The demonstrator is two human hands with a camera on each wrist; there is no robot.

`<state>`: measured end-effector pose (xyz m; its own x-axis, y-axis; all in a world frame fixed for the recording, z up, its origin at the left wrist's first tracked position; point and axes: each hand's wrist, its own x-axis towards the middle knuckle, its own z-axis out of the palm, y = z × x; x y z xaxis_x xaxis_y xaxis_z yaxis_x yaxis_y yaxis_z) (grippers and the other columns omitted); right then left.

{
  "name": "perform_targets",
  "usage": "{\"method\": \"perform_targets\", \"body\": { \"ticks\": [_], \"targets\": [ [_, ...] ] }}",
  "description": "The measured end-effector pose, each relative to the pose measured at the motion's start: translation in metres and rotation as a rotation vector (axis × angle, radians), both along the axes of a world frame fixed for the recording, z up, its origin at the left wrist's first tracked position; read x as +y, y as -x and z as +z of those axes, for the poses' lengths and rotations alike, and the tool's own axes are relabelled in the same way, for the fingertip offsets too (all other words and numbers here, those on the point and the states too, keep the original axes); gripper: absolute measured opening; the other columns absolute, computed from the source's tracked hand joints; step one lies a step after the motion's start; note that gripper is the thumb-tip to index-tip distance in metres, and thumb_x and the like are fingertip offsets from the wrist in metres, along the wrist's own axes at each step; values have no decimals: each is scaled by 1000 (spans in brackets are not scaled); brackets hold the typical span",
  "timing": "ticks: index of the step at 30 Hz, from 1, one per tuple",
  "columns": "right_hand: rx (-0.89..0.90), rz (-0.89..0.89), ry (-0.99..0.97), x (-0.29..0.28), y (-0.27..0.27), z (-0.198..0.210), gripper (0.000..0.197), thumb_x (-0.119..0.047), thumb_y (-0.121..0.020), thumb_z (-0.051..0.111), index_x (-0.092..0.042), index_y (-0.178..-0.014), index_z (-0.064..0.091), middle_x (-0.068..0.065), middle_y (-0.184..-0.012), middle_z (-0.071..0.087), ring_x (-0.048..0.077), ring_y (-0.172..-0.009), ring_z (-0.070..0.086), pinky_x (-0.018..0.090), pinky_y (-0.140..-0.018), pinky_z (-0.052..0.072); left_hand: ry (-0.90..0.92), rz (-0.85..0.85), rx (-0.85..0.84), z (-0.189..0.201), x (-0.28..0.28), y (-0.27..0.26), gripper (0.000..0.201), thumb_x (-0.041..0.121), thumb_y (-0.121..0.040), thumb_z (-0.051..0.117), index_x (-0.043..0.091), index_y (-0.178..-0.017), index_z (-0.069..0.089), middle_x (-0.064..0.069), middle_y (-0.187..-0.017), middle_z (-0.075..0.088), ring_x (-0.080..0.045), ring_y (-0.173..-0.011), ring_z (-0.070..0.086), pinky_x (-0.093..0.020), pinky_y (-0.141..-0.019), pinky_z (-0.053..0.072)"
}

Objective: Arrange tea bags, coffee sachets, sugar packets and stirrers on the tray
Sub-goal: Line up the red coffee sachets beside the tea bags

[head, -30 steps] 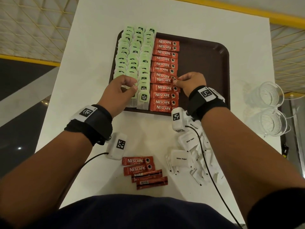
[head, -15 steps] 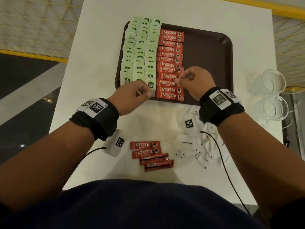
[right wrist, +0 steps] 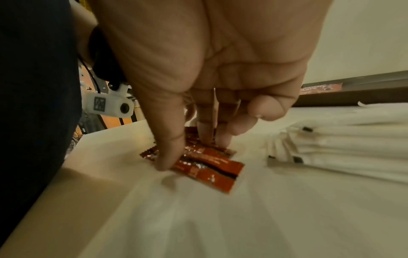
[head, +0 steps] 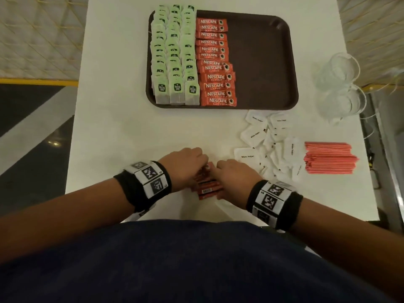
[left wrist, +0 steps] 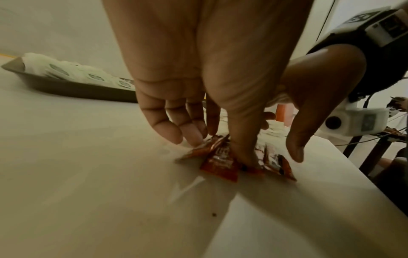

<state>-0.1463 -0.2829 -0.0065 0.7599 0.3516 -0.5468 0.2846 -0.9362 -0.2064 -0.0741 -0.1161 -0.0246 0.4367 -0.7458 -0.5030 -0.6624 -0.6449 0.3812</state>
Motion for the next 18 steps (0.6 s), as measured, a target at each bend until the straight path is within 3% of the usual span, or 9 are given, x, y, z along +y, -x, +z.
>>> {"method": "perform_targets", "body": {
  "ticks": [3,5,7,10,13,18],
  "targets": [
    [-66,-3,44,5,2,-10,50,-22,-83,69,-12,-128,49,7,-106,56,29,-96,54,35,-69,37,-9,43,42,1,0,1,40,31,-83,70,17,-115,50,-2,-107,53,-24,-91,54,-39,-78,47],
    [-109,9,57,8,2,-11,35,-15,-76,73,-10,-108,61,8,-92,59,30,-84,55,35,-60,33,-17,56,57,1,-1,0,34,29,-84,70,17,-109,49,-3,-103,55,-24,-85,55,-38,-74,46],
    [-131,-32,34,10,0,-11,24,-11,-75,70,-8,-98,63,10,-88,57,31,-82,53,34,-59,30,-20,49,60,0,-1,0,25,28,-85,68,18,-99,49,-3,-96,55,-23,-81,55,-36,-71,46],
    [-82,-76,45,13,-3,-10,23,-17,-88,56,-11,-110,57,8,-102,56,30,-98,50,35,-67,30,-14,37,30,-1,-1,-2,20,28,-86,65,21,-87,47,1,-86,52,-21,-73,53,-33,-64,43],
    [-69,-104,73,16,-5,-9,23,-20,-91,54,-15,-113,54,7,-105,61,29,-101,52,34,-69,32,-24,38,-26,-3,-1,-8,15,27,-86,61,21,-83,47,0,-85,53,-22,-71,52,-32,-62,39],
    [-78,-169,20,15,-11,-4,24,-24,-91,60,-15,-111,51,9,-100,63,29,-97,55,34,-69,38,-18,133,-9,-5,5,-20,13,31,-92,53,19,-88,51,0,-88,50,-23,-81,53,-36,-72,45]
  ]
}}
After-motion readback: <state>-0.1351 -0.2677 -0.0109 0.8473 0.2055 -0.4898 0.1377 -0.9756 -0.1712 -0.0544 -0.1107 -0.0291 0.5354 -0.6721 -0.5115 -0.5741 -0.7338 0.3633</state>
